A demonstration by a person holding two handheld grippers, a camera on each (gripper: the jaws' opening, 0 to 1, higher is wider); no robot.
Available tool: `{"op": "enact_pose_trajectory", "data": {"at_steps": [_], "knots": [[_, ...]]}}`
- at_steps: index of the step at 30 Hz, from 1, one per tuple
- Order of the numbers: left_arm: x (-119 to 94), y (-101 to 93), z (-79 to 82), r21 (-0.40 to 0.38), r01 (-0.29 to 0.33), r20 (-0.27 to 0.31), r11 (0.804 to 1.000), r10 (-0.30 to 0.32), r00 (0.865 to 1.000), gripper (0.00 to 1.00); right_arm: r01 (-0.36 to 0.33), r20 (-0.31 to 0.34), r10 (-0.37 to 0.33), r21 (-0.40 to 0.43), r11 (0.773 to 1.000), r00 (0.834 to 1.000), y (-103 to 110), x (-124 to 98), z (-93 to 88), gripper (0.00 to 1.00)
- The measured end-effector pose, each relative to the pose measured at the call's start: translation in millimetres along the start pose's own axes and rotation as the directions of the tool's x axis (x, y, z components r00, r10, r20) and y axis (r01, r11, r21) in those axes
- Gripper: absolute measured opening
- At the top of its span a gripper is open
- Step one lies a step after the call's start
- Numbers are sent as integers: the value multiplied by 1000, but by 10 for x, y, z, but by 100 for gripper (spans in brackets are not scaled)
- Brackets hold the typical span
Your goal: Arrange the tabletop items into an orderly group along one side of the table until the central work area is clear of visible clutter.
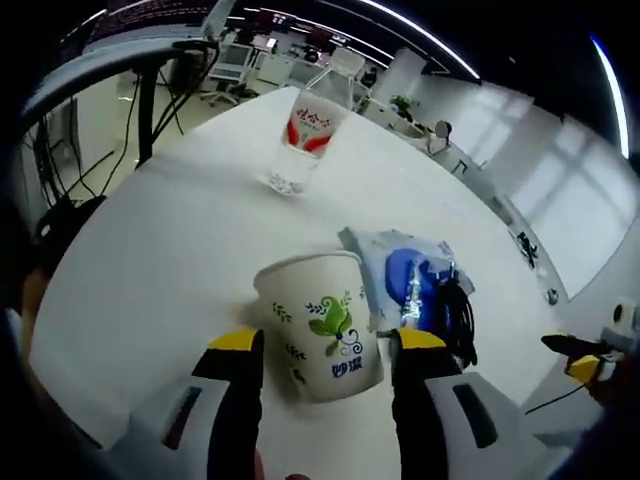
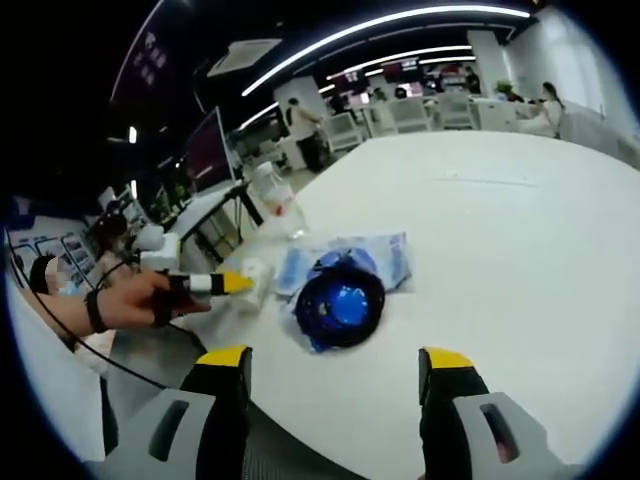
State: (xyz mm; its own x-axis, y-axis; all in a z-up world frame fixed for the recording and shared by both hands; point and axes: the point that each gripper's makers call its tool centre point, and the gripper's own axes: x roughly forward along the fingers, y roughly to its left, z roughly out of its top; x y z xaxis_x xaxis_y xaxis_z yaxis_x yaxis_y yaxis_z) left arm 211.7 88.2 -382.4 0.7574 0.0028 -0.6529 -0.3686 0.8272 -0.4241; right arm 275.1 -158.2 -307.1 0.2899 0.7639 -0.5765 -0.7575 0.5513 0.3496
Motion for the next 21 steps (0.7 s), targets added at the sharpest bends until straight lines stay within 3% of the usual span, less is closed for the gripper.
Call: {"op": "enact_pose_trajectory", "data": {"at_steps": [3, 5, 9, 11, 12, 14, 17, 19, 21], "knots": [[138, 117, -58, 11, -5, -34, 1000, 6, 999, 46, 1, 3, -1, 2, 1000, 1000, 9, -1, 6, 69], [7, -31, -114, 14, -4, -46, 1000, 5, 999, 39, 0, 6, 0, 2, 1000, 1000, 14, 0, 8, 69], [-47, -69, -131, 18, 3, -53, 1000, -2, 999, 38, -2, 6, 2, 2, 1000, 1000, 23, 3, 4, 69], [115, 135, -118, 19, 5, -52, 1000, -4, 999, 38, -3, 6, 3, 4, 1000, 1000, 26, 4, 0, 69], [117, 139, -116, 17, 6, -51, 1000, -5, 999, 38, -3, 4, 3, 0, 1000, 1000, 31, 3, -2, 69], [-25, -24, -120, 16, 8, -48, 1000, -7, 999, 37, -5, 5, 5, 0, 1000, 1000, 33, 7, -1, 69], [18, 34, -99, 29, 16, -46, 999, -15, 999, 37, -9, 2, 9, -1, 1000, 1000, 46, 16, -1, 69], [-147, -120, -86, 52, 24, -39, 998, -22, 999, 37, -17, 3, 17, -5, 1000, 1000, 71, 23, 8, 68], [-121, -97, -63, 82, 41, -30, 996, -38, 999, 37, -24, 1, 24, -8, 1000, 1000, 89, 34, 14, 68]]}}
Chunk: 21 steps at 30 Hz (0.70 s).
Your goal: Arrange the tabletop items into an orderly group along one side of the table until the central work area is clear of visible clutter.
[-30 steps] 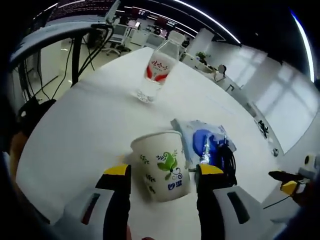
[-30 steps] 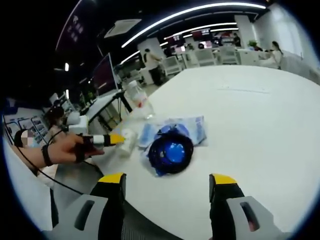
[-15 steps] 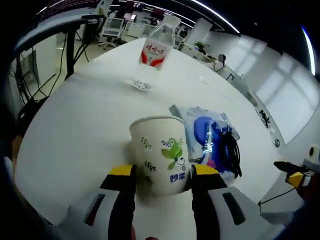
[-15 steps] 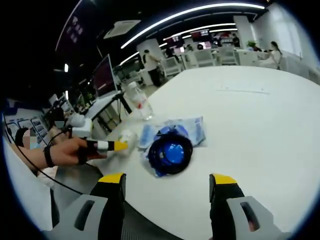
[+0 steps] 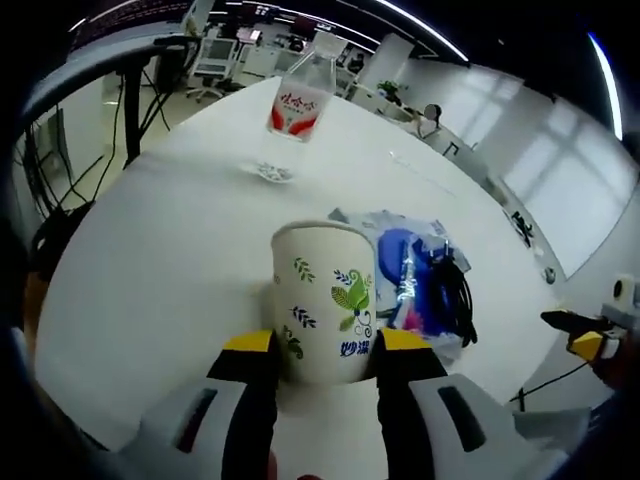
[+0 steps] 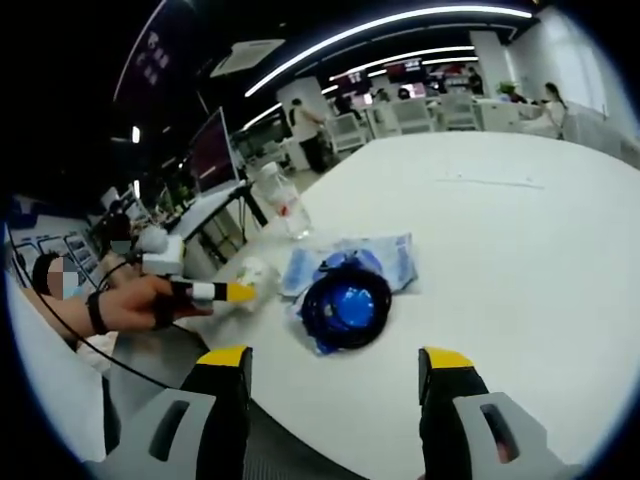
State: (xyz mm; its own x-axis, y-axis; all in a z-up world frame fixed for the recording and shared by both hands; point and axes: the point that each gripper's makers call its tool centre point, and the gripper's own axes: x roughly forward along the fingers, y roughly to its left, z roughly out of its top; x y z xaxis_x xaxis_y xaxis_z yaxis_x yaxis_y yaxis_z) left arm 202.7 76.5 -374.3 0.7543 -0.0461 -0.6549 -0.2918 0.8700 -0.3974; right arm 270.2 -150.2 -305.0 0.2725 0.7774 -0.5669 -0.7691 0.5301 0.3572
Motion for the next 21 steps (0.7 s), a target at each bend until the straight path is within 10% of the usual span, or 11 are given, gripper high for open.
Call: {"op": "enact_pose_trajectory", "data": {"at_steps": [21], "knots": [[-183, -604, -230, 414, 172, -74, 894, -155, 985, 37, -143, -33, 142, -46, 989, 989, 431, 263, -28, 65]]}}
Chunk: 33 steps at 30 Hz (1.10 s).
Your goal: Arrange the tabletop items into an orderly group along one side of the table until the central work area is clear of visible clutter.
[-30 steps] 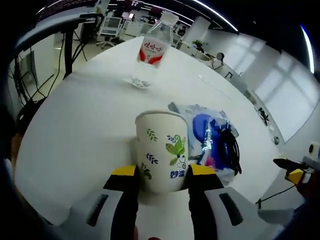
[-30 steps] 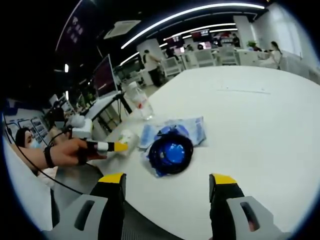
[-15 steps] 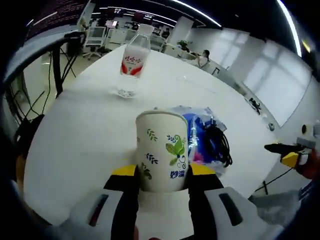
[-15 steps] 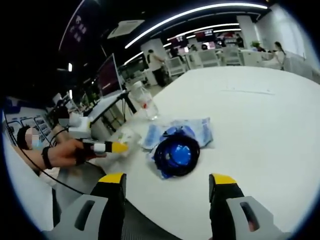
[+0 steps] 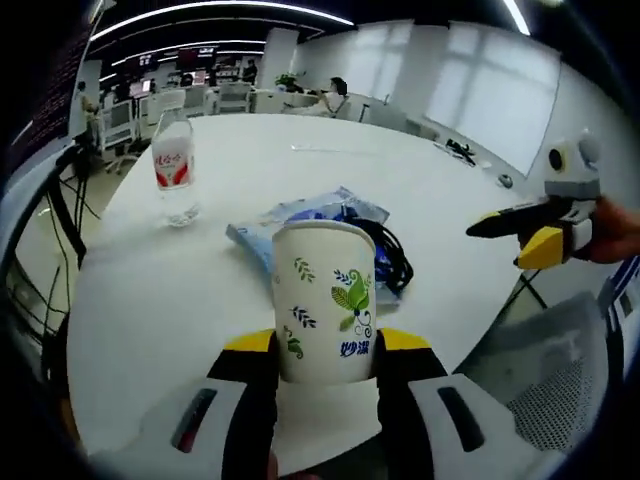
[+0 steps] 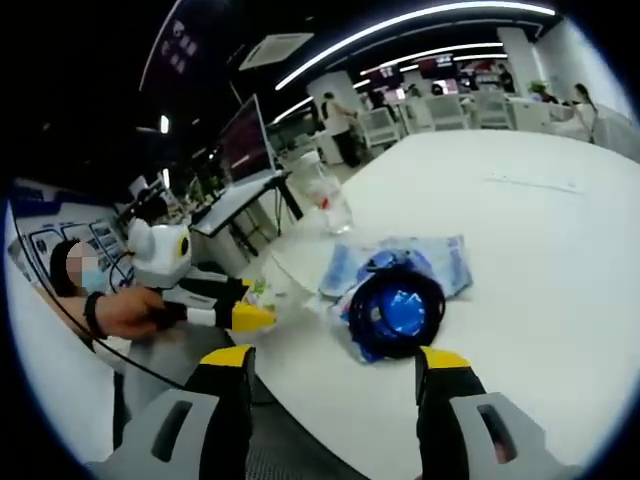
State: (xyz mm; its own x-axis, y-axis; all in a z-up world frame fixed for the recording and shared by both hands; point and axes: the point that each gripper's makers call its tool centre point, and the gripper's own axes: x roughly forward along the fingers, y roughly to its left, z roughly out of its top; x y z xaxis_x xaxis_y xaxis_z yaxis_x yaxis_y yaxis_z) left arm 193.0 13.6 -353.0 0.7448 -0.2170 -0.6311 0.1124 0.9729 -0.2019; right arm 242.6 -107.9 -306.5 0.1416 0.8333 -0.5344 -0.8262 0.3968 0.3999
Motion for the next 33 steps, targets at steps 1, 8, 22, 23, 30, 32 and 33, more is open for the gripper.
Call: {"op": "enact_pose_trajectory", "data": {"at_steps": [1, 8, 22, 23, 30, 32, 33], "knots": [[9, -38, -5, 12, 9, -2, 1000, -9, 1000, 37, -7, -1, 7, -1, 1000, 1000, 22, 21, 2, 65], [24, -253, -20, 92, 56, -23, 994, -54, 998, 37, -39, -10, 39, -12, 999, 999, 137, 75, -15, 64], [92, -628, -30, 281, 131, -69, 951, -117, 991, 37, -96, -19, 96, -11, 995, 995, 314, 169, -22, 59], [107, -638, -44, 292, 135, -75, 947, -119, 990, 37, -101, -20, 100, -12, 995, 995, 324, 174, -22, 59], [146, -790, -54, 449, 157, -96, 880, -127, 987, 37, -134, -20, 134, 10, 991, 991, 370, 223, -21, 55], [149, -836, -59, 468, 164, -99, 869, -133, 986, 37, -143, -15, 143, 21, 990, 990, 367, 231, -18, 53], [150, -850, -60, 477, 164, -100, 863, -132, 986, 37, -146, -13, 146, 24, 989, 989, 381, 231, -21, 51]]}}
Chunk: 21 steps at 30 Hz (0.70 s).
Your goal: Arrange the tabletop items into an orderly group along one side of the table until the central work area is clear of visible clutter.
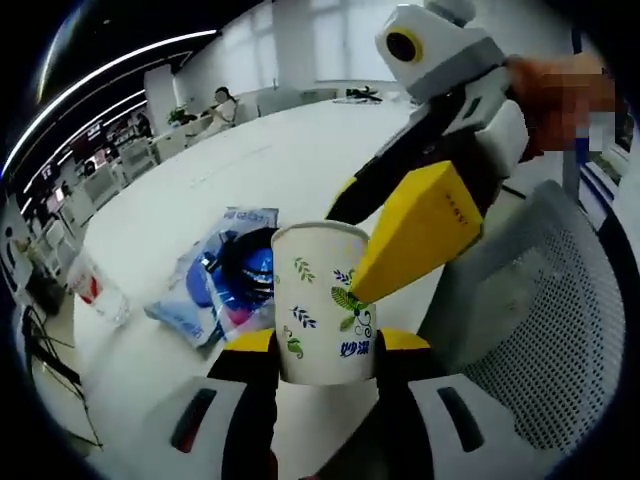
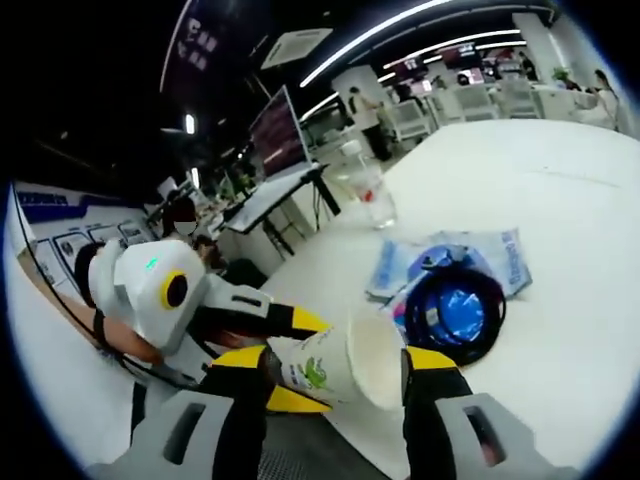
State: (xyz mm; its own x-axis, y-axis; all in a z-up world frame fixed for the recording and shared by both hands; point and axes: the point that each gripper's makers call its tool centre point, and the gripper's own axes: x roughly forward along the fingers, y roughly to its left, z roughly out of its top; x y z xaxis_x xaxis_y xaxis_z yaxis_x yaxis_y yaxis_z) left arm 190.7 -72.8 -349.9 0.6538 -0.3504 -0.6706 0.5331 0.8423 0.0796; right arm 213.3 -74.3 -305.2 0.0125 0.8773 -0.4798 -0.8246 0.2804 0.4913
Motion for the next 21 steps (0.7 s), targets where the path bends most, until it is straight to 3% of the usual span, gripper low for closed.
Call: {"op": "enact_pose_trajectory", "data": {"at_steps": [9, 21], "knots": [[56, -64, 9, 110, 7, -15, 994, -5, 1000, 37, -24, 0, 24, 23, 999, 1000, 5, 3, -21, 40], [30, 45, 89, 103, -31, 12, 994, 30, 999, 37, -95, -16, 95, 34, 995, 995, 94, 152, 102, 6]]}}
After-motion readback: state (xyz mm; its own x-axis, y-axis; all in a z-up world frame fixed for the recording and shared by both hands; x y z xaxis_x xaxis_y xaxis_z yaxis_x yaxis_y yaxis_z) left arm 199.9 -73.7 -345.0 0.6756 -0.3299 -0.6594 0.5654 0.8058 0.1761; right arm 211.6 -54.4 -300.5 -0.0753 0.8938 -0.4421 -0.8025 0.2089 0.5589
